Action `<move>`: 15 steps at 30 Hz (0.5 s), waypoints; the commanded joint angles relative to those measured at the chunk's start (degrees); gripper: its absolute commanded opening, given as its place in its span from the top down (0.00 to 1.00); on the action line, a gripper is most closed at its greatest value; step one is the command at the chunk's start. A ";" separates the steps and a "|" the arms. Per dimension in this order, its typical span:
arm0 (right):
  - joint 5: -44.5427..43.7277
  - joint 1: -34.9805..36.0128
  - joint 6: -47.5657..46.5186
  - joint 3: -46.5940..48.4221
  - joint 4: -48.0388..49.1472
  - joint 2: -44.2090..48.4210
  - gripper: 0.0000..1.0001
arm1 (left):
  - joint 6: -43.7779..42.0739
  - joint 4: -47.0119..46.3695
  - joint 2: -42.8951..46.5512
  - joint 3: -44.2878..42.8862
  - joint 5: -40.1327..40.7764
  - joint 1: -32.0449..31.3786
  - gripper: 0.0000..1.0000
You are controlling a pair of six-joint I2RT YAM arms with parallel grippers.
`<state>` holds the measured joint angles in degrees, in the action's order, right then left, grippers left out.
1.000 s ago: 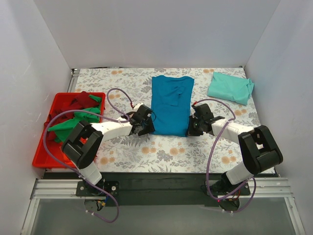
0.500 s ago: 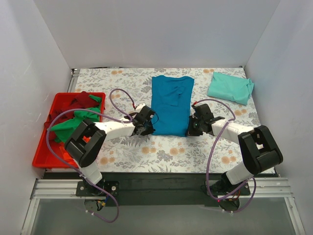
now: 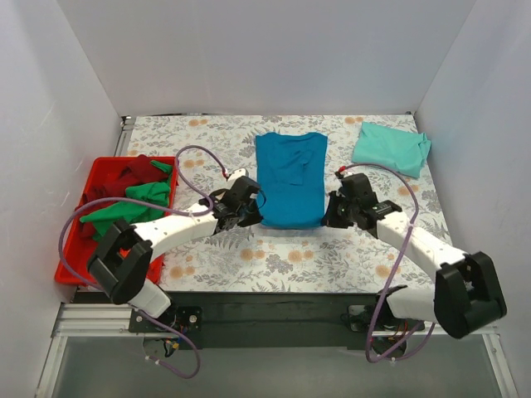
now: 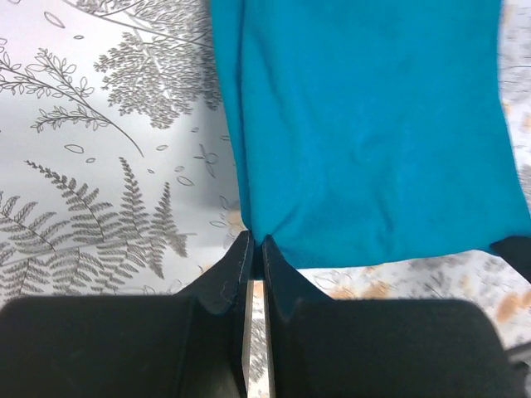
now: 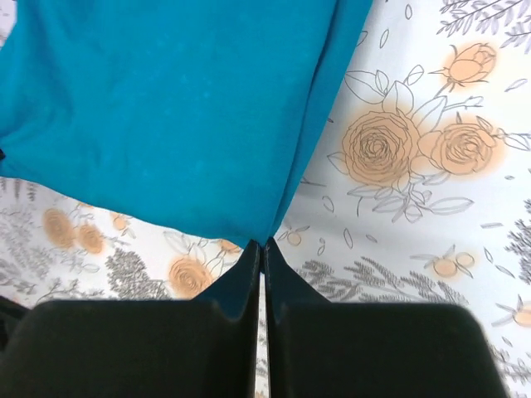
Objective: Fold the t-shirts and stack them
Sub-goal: Fold the tshirt
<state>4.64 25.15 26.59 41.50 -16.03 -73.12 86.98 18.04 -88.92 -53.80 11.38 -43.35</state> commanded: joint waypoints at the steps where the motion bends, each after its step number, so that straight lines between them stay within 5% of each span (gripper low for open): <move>1: -1.39 0.25 -1.10 2.62 -6.19 5.70 0.99 | 0.03 3.13 6.64 -1.75 0.40 -1.29 1.00; 15: -3.41 6.23 4.34 4.38 -22.46 26.70 0.99 | 12.32 12.18 21.95 0.10 4.96 -15.17 1.00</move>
<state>2.50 30.24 28.16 42.85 -33.61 -50.37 94.76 25.69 -69.19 -53.54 13.02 -56.38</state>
